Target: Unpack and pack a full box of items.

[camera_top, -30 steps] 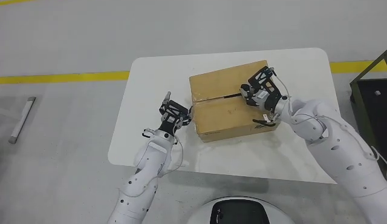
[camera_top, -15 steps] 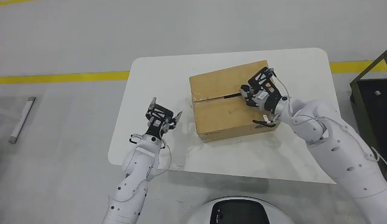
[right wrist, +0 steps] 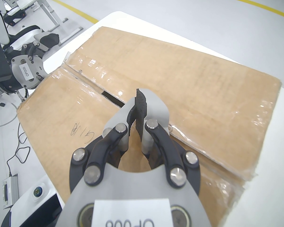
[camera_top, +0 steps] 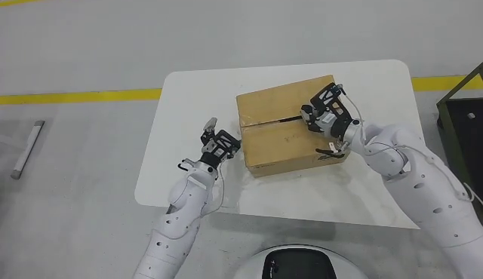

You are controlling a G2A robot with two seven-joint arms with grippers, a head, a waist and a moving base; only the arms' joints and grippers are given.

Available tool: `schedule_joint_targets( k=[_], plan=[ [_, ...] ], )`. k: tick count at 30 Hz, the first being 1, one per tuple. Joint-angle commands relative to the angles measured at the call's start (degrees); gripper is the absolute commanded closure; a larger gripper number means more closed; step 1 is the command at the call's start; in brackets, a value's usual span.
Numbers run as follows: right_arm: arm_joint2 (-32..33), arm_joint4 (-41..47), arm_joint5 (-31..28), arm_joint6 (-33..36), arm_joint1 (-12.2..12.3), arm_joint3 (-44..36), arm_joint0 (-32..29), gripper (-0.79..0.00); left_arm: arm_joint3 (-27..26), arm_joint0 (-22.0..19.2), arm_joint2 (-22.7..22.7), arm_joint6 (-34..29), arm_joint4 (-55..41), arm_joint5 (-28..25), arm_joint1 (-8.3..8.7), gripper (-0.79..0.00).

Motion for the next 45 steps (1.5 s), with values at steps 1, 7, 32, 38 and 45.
schedule_joint_targets(
  k=[1, 7, 32, 38, 45],
  plan=[
    [0.0, 0.0, 0.0, 0.0, 0.0, 0.0, 0.0, 0.0, 1.1, -1.4, 0.7, 0.8, -1.0, 0.5, -0.44, -0.785],
    [-0.6, 0.3, 0.5, -0.2, -0.2, 0.1, 0.4, 0.0, 3.0, -3.3, 1.1, 1.6, -4.6, 3.4, -1.43, -0.785],
    [-1.1, 0.5, 0.3, -0.7, -0.7, 1.7, 1.5, 0.0, 0.7, -4.1, -2.2, 3.1, -16.4, 4.7, -3.02, -0.785],
    [-0.9, 1.0, 0.5, -0.8, -0.7, 1.6, 1.4, 0.0, 0.5, -5.1, -2.1, 3.0, -19.1, 4.1, -3.56, -0.785],
    [0.0, 2.5, 1.7, -1.2, -0.8, 1.5, 1.4, 0.0, 0.7, -7.8, 0.1, 4.0, -19.4, 2.2, -4.46, -0.785]
  ],
)
